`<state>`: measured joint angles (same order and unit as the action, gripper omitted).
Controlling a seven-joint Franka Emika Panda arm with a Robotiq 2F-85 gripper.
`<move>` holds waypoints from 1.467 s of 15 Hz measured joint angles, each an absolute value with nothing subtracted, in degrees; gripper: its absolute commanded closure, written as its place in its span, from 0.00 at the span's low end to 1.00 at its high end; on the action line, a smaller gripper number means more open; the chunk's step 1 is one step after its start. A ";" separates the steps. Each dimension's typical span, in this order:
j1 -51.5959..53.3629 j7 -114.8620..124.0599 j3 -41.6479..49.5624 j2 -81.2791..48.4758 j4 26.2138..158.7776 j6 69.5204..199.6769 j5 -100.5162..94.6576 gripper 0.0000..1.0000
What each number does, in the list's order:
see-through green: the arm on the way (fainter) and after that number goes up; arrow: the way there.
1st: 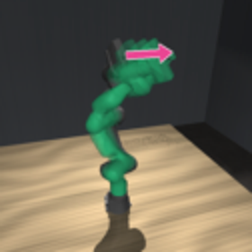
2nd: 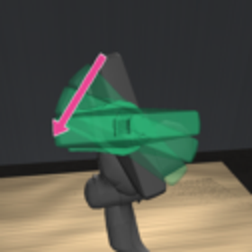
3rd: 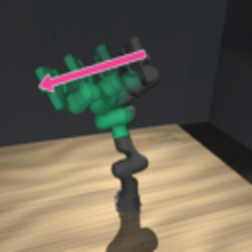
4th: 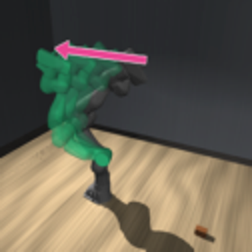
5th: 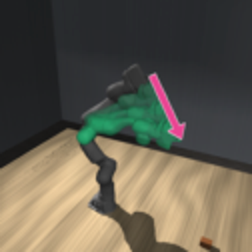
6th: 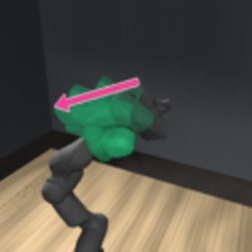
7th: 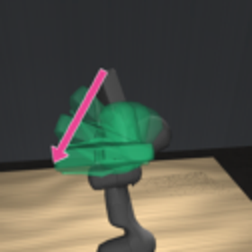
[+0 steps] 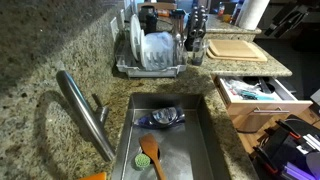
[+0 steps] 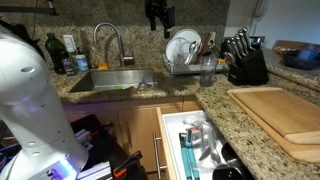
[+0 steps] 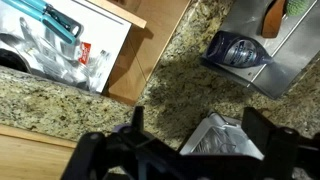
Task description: Remove the blue can opener from the drawer
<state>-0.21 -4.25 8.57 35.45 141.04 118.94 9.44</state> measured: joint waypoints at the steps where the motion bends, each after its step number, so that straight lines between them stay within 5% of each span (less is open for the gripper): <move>1: -0.21 -4.25 8.57 35.45 141.04 118.94 9.44 0.00; 8: -1.20 -0.72 9.95 34.41 141.09 126.81 13.42 0.00; 15: -5.17 7.09 11.47 12.09 141.85 141.61 14.42 0.00; 22: -8.83 19.98 10.29 7.00 141.03 145.40 4.74 0.00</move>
